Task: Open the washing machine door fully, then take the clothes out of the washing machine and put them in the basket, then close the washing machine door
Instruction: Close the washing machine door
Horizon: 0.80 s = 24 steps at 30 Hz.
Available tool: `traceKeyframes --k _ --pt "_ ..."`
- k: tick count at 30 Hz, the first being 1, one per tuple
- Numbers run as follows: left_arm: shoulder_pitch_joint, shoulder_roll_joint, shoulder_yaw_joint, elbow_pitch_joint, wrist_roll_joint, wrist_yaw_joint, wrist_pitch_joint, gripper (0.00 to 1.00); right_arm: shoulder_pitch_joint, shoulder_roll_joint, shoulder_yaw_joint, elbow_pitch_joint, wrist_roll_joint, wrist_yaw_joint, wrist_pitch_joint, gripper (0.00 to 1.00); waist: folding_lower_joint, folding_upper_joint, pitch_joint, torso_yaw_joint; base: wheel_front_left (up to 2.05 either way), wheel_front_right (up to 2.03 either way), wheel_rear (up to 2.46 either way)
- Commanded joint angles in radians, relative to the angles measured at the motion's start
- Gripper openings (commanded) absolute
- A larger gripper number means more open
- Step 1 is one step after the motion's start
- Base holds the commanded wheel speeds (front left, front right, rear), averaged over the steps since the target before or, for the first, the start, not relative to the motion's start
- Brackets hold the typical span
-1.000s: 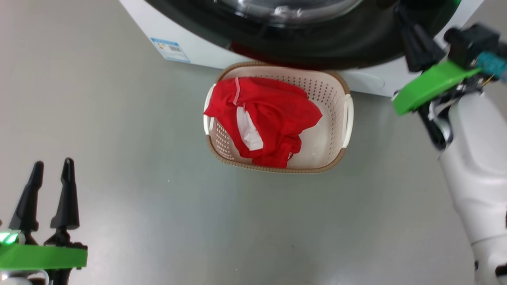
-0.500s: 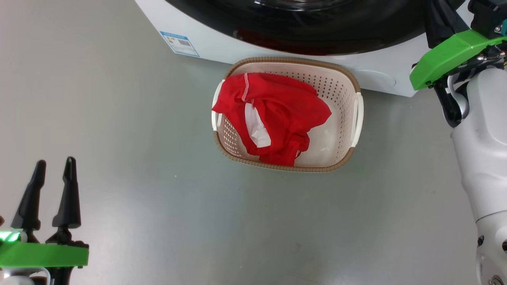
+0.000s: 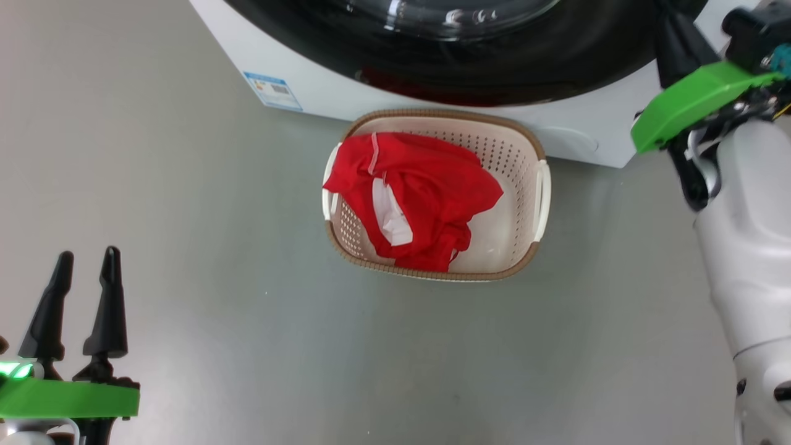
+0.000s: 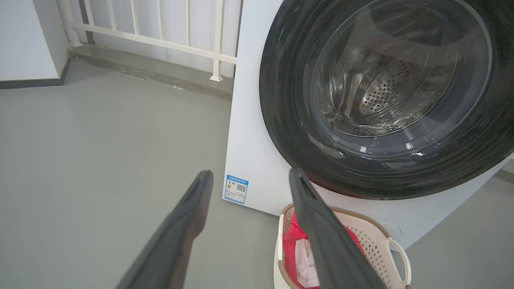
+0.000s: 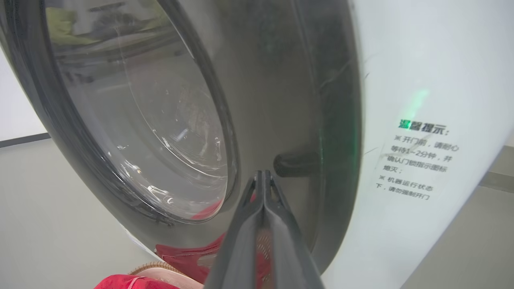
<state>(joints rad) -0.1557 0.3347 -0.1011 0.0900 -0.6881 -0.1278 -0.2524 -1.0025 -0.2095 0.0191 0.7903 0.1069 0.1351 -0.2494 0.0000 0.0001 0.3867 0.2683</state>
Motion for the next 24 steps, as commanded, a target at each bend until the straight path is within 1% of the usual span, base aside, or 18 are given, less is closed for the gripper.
traceKeyframes --k 1,2,3,4,10,11,18,24 --pt "-0.01 0.043 0.038 -0.014 0.009 -0.003 -0.009 1.0 0.035 0.025 0.024 -0.031 0.01 -0.004 -0.01 0.29 0.0 -0.0001 -0.022 -0.012 0.0 0.0 0.0" --pt "-0.007 0.043 0.038 -0.014 0.011 -0.003 -0.009 1.0 0.048 0.026 0.03 -0.037 0.016 -0.004 -0.011 0.47 0.0 -0.0001 -0.03 -0.016 0.0 0.0 0.0" --pt "-0.004 0.042 0.038 -0.014 0.013 -0.003 -0.009 1.0 0.06 0.027 0.036 -0.044 0.023 -0.004 -0.011 0.82 0.0 -0.0001 -0.039 -0.02 0.0 0.0 0.0" --pt "-0.001 0.042 0.038 -0.014 0.016 -0.003 -0.009 1.0 0.073 0.028 0.041 -0.052 0.031 -0.004 -0.012 1.0 0.0 -0.0001 -0.048 -0.025 0.0 0.0 0.0" --pt "0.016 0.045 0.039 -0.016 0.027 -0.003 -0.009 1.0 0.152 0.04 0.07 -0.123 0.066 -0.004 -0.012 1.0 0.0 -0.0001 -0.091 -0.055 0.0 0.0 0.0" --pt "0.023 0.046 0.041 -0.018 0.031 -0.003 -0.009 1.0 0.185 0.045 0.078 -0.162 0.077 -0.004 -0.012 1.0 0.0 -0.0001 -0.105 -0.07 0.0 0.0 0.0" --pt "0.043 0.048 0.05 -0.03 0.045 -0.003 -0.009 1.0 0.304 0.061 0.066 -0.295 0.108 -0.004 -0.012 1.0 0.0 -0.0001 -0.145 -0.122 0.0 0.0 0.0" --pt "0.059 0.044 0.06 -0.038 0.057 -0.003 -0.009 1.0 0.435 0.09 0.064 -0.415 0.107 -0.004 -0.012 1.0 0.0 -0.0001 -0.18 -0.168 0.0 0.0 0.0"
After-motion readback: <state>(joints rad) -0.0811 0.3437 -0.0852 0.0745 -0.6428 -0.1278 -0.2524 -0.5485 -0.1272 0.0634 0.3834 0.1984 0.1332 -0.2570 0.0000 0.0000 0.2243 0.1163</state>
